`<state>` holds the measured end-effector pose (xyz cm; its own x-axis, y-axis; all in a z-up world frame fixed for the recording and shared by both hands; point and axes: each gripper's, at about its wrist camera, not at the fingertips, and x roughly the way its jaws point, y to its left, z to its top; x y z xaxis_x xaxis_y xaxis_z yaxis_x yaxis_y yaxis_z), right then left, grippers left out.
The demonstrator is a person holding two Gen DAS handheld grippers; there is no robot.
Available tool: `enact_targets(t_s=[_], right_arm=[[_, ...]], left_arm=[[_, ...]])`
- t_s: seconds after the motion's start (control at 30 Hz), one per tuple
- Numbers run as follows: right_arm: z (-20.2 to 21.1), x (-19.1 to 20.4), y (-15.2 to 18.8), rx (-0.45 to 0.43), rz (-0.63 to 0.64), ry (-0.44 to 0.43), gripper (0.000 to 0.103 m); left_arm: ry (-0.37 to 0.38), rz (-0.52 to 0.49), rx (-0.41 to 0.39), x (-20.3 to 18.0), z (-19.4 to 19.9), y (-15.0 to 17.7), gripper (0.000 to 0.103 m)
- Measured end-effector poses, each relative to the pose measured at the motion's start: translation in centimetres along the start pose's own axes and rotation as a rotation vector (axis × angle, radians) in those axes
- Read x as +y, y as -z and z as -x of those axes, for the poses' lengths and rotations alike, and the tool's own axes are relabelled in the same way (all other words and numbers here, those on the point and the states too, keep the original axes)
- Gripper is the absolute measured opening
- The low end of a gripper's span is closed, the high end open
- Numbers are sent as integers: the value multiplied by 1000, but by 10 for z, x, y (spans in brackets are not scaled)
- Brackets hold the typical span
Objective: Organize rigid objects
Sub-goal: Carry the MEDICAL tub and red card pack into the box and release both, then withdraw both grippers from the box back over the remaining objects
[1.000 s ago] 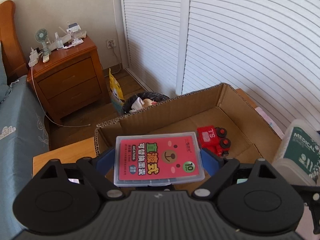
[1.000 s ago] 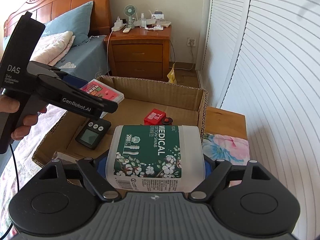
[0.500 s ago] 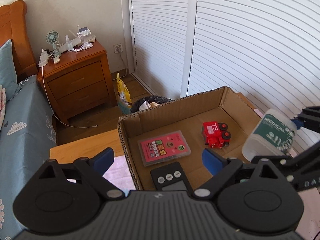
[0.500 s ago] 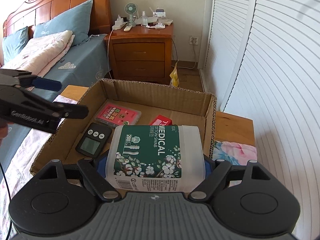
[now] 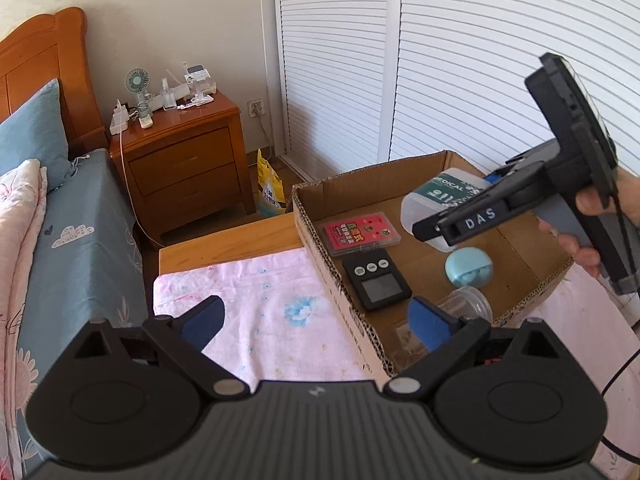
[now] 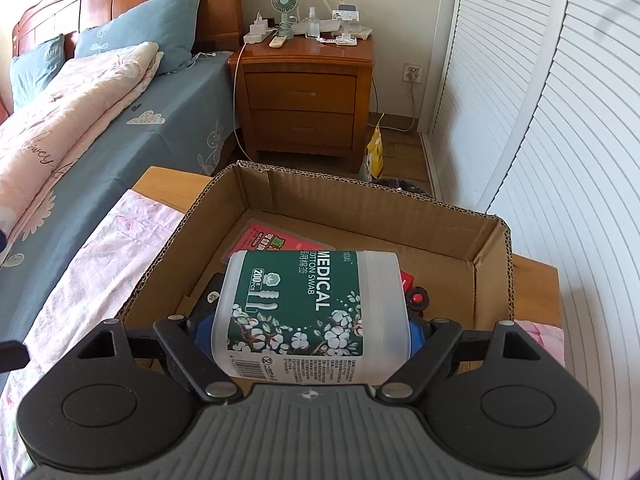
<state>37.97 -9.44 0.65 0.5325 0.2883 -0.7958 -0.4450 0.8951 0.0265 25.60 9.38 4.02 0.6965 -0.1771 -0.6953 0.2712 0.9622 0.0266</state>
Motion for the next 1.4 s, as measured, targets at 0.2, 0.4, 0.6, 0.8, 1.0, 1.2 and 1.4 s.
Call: enact_targets(t_s=[0.2, 0.4, 0.6, 0.8, 1.0, 1.2, 1.4], right_arm=[[-18, 8, -2, 35, 3, 38, 87], [-28, 10, 0, 53, -4, 86, 87], [-22, 8, 0, 5, -7, 127, 103], [-6, 5, 4, 1, -14, 134, 103], [22, 4, 21, -24, -33, 119, 103], [56, 9, 48, -60, -46, 91, 103], [82, 28, 89, -80, -16, 37, 103]], left_arm=[[-1, 0, 9, 5, 8, 20, 98], [10, 17, 4, 10, 9, 27, 98], [7, 25, 5, 12, 10, 30, 98], [8, 47, 7, 11, 16, 33, 100], [1, 53, -1, 3, 30, 38, 101], [4, 74, -6, -5, 42, 50, 101], [17, 122, 4, -12, 48, 69, 101]])
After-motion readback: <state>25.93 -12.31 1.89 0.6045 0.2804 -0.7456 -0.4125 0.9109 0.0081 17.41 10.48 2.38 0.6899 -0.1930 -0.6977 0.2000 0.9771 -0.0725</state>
